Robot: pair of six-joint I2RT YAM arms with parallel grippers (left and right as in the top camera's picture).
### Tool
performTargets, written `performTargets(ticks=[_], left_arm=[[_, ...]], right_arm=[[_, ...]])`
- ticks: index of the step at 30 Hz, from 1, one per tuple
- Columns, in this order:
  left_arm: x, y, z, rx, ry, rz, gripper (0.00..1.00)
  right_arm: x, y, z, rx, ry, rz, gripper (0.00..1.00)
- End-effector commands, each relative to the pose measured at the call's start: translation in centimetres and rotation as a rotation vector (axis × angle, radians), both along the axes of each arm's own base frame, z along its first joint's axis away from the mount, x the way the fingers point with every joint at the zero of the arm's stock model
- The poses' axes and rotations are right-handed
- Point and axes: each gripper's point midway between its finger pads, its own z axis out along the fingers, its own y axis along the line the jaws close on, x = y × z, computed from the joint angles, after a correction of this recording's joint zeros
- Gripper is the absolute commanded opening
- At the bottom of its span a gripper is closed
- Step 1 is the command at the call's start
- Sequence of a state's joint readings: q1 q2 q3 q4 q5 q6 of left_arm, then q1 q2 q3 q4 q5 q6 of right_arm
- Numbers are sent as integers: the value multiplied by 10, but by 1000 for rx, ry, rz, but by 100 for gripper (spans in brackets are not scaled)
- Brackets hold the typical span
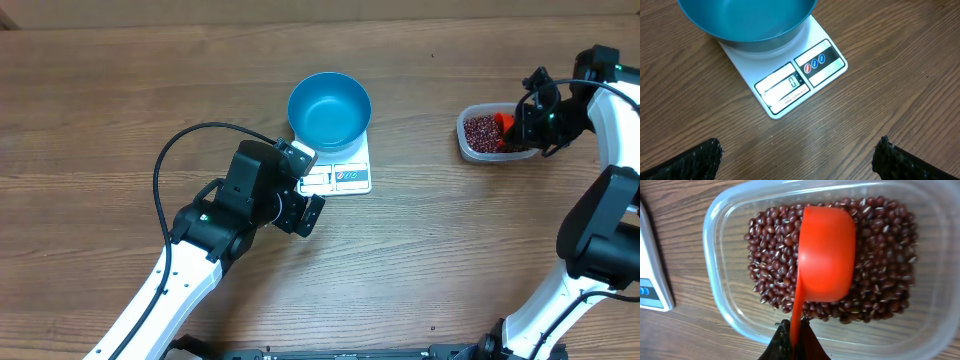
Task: Scoop item into bowl and weigh 150g on scale
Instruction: 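Dip the red scoop into the bean tub with the right gripper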
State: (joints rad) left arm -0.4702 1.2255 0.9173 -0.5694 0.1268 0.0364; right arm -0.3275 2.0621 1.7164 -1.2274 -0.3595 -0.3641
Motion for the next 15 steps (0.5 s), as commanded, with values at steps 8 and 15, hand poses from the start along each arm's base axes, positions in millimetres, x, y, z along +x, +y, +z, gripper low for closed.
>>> performTargets(ticks=[8,15], left_arm=[[5,1,7,1,-22,3,99],[5,1,7,1,-22,2,100]], right_arm=[[-11,16,-14,106,61,-32,4],[-14,28,-19,181,74,-59,4]])
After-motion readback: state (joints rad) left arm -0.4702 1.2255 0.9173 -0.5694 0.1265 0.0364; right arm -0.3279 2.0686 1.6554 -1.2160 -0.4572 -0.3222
